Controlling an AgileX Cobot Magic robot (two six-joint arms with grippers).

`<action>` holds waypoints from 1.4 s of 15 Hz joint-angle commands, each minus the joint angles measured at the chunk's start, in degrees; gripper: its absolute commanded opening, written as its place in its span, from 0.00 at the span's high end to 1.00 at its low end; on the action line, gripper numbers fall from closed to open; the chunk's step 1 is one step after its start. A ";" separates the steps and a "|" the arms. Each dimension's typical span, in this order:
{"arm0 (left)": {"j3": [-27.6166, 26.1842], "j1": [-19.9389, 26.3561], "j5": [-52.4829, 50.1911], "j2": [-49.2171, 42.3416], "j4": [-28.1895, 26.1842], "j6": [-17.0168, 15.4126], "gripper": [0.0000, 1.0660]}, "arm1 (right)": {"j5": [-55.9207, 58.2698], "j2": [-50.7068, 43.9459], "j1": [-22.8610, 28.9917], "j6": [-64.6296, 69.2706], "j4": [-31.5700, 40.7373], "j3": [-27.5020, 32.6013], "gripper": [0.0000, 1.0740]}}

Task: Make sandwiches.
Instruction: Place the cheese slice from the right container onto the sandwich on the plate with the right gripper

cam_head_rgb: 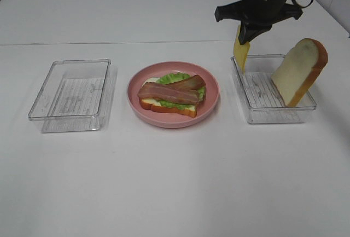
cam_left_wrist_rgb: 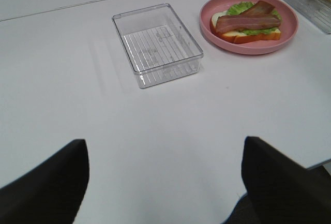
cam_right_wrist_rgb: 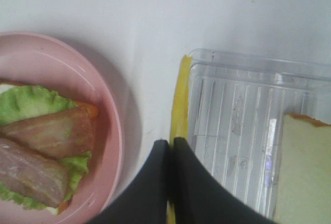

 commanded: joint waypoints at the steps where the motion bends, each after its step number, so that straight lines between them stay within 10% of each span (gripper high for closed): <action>1: 0.40 0.06 -0.57 -0.46 -0.17 0.06 0.27 | 1.60 -5.96 0.11 -1.78 4.13 -0.34 1.00; 13: 0.40 0.06 -0.57 -0.46 -0.17 0.06 0.27 | 2.46 3.95 4.76 -22.06 52.71 -0.17 1.00; 21: 0.40 0.06 -0.57 -0.46 -0.17 0.06 0.27 | 2.29 8.82 5.27 -17.07 42.97 -0.17 1.00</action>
